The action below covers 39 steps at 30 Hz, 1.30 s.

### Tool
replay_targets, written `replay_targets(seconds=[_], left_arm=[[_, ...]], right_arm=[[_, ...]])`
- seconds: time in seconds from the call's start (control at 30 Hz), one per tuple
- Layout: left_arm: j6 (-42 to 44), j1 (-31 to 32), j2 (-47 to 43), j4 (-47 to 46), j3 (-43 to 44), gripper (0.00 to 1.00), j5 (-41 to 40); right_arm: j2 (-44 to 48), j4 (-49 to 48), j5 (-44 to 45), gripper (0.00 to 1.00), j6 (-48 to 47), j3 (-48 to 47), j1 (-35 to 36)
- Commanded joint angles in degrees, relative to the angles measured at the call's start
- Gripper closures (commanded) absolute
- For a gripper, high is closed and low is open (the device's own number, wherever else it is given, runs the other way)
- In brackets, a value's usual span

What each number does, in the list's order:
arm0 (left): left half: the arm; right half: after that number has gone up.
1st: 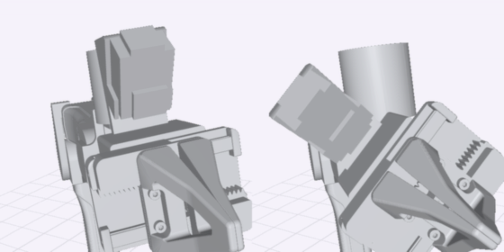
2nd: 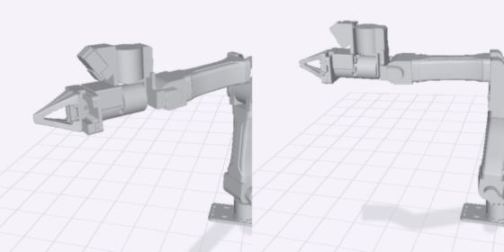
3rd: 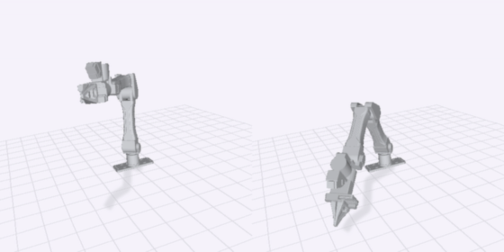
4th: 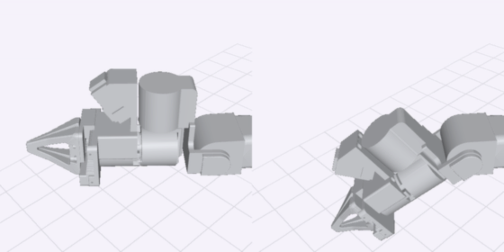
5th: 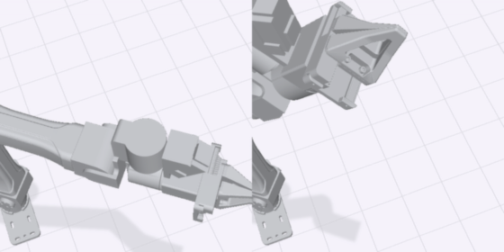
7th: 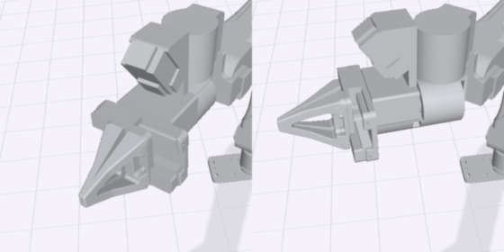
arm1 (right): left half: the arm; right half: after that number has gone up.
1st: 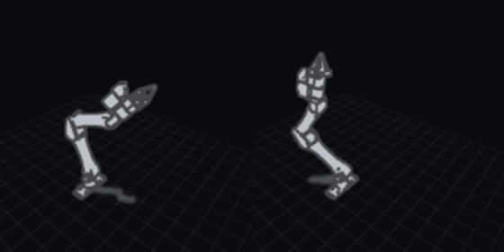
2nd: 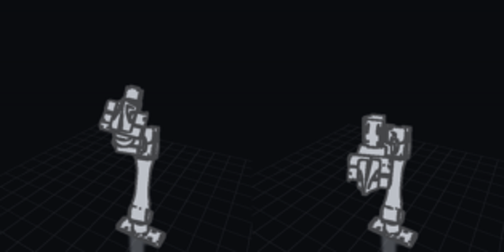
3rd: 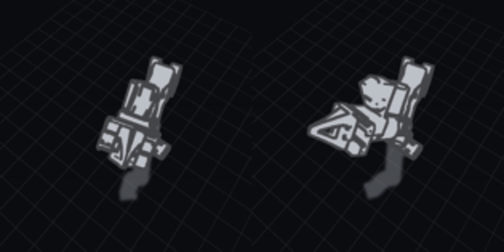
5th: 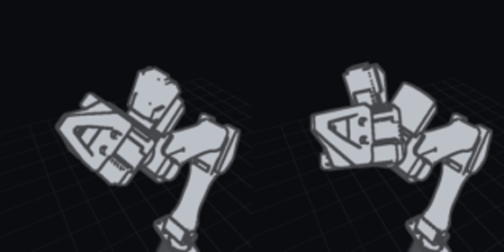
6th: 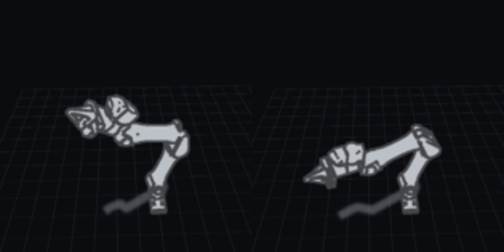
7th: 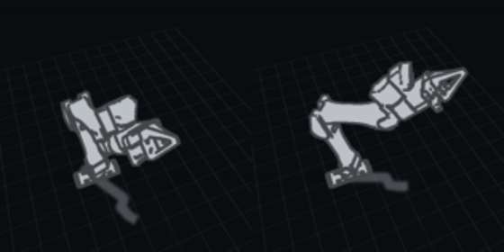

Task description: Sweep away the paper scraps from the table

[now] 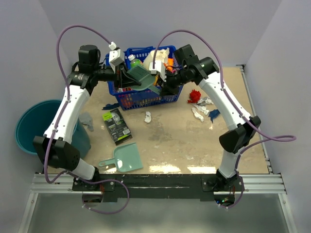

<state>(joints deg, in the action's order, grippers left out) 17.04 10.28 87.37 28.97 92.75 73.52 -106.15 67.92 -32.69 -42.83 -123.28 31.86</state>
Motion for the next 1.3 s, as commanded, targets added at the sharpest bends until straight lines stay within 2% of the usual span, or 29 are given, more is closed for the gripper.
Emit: replay_targets(seconds=[0.0,0.03,0.07,0.1,0.13,0.17,0.23,0.3,0.33,0.37,0.4,0.43,0.47,0.57,0.73,0.97,1.0,1.13,1.23,1.27], left_arm=[[-5.42,0.35,-1.5,-3.99,-3.44,1.0,0.49],[-11.61,0.09,-2.46,-11.75,-7.54,1.0,0.4],[-16.72,-0.87,-5.08,-18.53,-10.37,1.0,0.31],[-25.3,-1.49,-6.85,-27.47,-13.88,1.0,-0.21],[-43.75,-2.45,-8.34,-51.41,-22.26,1.0,-1.52],[-51.67,-4.2,-10.01,-60.43,-25.74,1.0,-2.75],[-54.2,-4.48,-9.59,-57.21,-24.91,1.0,-5.13],[-57.11,-4.48,-8.71,-59.73,-24.81,1.0,-5.83],[-59.55,-4.48,-8.62,-61.56,-24.72,1.0,-6.36],[-60.88,-4.48,-8.01,-62.54,-24.37,1.0,-6.72],[-62.2,-4.48,-7.57,-63.07,-23.94,1.0,-6.89],[-65.0,-4.48,-7.22,-64.38,-22.89,1.0,-7.24],[-66.5,-4.57,-6.61,-64.74,-22.53,1.0,-8.55],[-71.43,-4.57,-6.34,-66.5,-22.17,1.0,-11.45],[-76.61,-4.4,-6.16,-66.32,-23.23,1.0,-16.03],[-77.51,-4.31,-4.58,-66.41,-20.59,1.0,-16.39],[-77.42,-4.31,-4.41,-66.33,-20.33,1.0,-16.21],[-76.54,-4.22,-4.75,-65.71,-21.03,1.0,-15.77],[-75.4,-3.69,-5.37,-65.53,-22.08,1.0,-15.07],[-74.79,-3.52,-5.55,-65.53,-22.61,1.0,-14.72]], right_arm=[[1.2,-5.24,-2.64,0.93,3.79,-1.26,-0.65],[1.55,-6.39,-4.47,0.77,5.46,-0.65,-1.44],[1.99,-9.01,-6.84,0.65,9.65,-0.21,-2.75],[2.43,-10.95,-9.65,0.59,12.39,0.49,-6.51],[3.13,-12.71,-16.64,0.49,15.38,1.89,-8.63],[3.31,-15.94,-19.84,0.46,20.71,2.78,-10.48],[4.54,-18.51,-25.29,0.39,24.44,5.84,-14.18],[6.47,-28.76,-29.0,0.33,35.05,9.88,-16.02],[7.79,-34.81,-29.71,0.31,40.75,16.52,-16.47],[10.93,-50.8,-30.15,0.26,55.34,20.76,-16.91],[12.27,-59.66,-30.68,0.24,63.05,25.33,-17.52],[12.89,-64.97,-30.42,0.22,68.09,29.9,-17.62],[12.55,-62.41,-29.81,0.21,66.23,29.6,-17.36],[12.72,-65.96,-30.77,0.21,69.0,31.52,-16.65],[11.67,-66.34,-31.74,0.21,69.46,29.95,-15.42],[8.77,-71.78,-33.49,0.28,74.55,27.4,-13.31],[8.59,-72.05,-33.49,0.31,74.56,27.13,-12.79],[7.89,-73.81,-34.9,0.54,74.73,26.69,-11.91],[7.8,-74.16,-34.81,0.67,73.86,26.87,-11.9],[7.89,-72.68,-34.2,0.8,72.46,26.69,-11.82]])
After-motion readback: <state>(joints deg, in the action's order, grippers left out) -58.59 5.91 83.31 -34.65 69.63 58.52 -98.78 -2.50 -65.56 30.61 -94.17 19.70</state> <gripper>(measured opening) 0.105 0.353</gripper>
